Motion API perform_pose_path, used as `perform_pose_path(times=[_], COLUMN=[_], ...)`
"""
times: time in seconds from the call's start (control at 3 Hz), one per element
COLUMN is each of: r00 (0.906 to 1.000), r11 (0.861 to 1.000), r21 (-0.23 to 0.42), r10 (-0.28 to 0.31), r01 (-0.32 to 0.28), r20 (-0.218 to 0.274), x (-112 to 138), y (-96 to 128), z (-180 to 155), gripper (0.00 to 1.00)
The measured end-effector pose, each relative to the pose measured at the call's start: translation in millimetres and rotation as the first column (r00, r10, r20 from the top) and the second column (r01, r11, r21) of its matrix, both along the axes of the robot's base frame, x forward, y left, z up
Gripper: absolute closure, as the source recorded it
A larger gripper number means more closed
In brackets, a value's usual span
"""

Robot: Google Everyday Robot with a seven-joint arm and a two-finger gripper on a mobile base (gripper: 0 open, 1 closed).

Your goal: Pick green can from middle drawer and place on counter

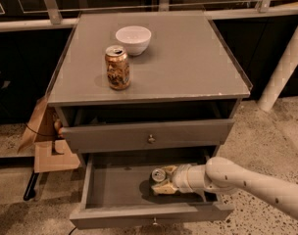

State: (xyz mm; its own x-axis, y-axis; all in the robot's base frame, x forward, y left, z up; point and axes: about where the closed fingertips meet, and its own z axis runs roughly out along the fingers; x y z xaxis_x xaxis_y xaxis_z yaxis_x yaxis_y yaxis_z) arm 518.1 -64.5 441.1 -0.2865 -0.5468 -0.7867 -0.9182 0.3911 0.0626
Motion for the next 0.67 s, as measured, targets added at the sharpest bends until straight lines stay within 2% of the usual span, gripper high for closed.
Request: perform_pose_path(times=[0.33, 0.67], r00=[0.9999, 0.9984], r11=[1.0, 0.998], r21=[0.014, 0.012], r10=[-0.013, -0.056], r01=[0.013, 0.056], r20=[0.001, -0.012], x=[-10.2, -5.7], y=[-3.2, -7.2], z=[47.0, 123.5], gripper=[1.0, 1.0])
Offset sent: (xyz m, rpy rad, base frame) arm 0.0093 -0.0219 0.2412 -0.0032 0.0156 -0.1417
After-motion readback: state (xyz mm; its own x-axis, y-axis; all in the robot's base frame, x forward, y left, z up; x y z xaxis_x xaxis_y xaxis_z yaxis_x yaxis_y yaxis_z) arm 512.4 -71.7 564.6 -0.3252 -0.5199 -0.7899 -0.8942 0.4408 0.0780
